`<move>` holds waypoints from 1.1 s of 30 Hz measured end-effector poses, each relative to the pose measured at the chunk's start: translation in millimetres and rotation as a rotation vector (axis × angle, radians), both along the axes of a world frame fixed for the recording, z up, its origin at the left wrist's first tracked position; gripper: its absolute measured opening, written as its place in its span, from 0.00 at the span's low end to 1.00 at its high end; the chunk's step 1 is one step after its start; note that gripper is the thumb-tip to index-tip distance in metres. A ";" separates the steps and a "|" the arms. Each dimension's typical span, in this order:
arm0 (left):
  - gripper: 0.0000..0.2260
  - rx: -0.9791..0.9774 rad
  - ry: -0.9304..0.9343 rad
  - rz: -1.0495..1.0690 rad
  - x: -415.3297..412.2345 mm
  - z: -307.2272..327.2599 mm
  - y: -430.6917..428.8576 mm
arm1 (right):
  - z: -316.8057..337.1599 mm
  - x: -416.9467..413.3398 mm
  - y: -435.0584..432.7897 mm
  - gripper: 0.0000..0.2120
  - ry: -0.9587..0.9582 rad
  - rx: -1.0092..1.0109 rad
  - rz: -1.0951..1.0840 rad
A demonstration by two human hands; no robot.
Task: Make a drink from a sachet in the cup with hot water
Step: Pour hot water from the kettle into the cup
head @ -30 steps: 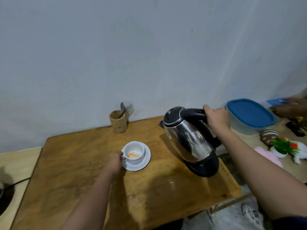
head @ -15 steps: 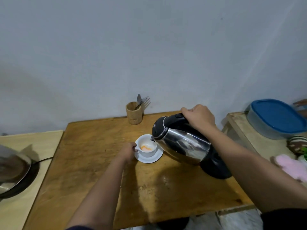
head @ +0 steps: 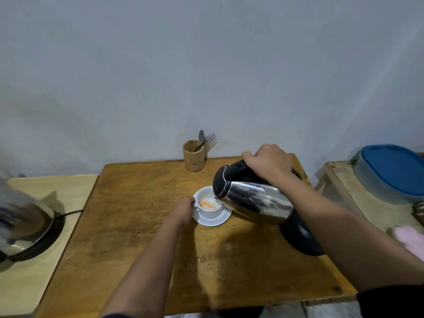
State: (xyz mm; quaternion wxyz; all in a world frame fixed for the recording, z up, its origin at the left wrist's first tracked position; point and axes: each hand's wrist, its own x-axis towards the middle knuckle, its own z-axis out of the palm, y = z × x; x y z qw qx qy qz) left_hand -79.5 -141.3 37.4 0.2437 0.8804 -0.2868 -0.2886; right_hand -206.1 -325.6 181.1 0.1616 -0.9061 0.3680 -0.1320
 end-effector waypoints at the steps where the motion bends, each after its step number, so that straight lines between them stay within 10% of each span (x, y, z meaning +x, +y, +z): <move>1: 0.10 -0.002 0.002 0.010 -0.4 -0.3 0.1 | -0.8 1.7 0.0 0.23 0.007 -0.007 0.005; 33: 0.16 -0.007 0.063 0.118 -3.3 -3.7 -4.1 | -1.4 8.1 -5.0 0.23 0.026 -0.128 0.094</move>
